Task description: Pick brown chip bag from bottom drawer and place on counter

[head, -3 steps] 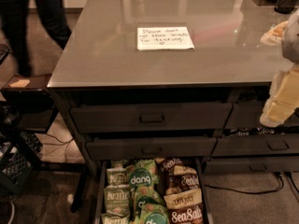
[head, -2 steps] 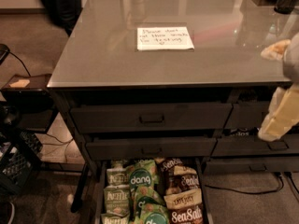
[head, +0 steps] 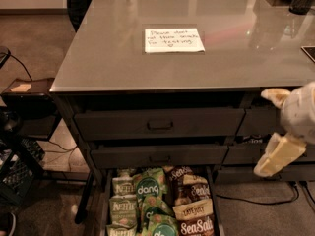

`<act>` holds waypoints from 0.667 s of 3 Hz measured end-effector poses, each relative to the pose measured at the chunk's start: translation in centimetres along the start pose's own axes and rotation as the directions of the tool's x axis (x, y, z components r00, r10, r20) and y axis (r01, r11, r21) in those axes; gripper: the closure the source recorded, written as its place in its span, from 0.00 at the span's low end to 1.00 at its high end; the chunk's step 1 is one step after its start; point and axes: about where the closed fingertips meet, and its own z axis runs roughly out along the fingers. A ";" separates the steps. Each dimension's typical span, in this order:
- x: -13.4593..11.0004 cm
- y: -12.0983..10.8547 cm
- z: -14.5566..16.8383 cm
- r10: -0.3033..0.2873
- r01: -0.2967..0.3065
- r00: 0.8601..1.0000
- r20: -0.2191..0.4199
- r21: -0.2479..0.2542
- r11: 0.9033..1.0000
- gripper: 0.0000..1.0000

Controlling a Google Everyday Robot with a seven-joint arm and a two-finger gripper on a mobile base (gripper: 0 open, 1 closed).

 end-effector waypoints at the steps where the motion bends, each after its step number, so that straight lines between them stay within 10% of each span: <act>1: 2.2 2.0 5.1 0.014 -0.011 0.998 0.060 -0.049 0.999 0.00; 2: 2.2 2.0 5.1 0.014 -0.011 0.998 0.060 -0.049 0.999 0.00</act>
Offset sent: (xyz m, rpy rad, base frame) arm -0.0035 0.0017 -0.0411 0.0515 0.0204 0.0141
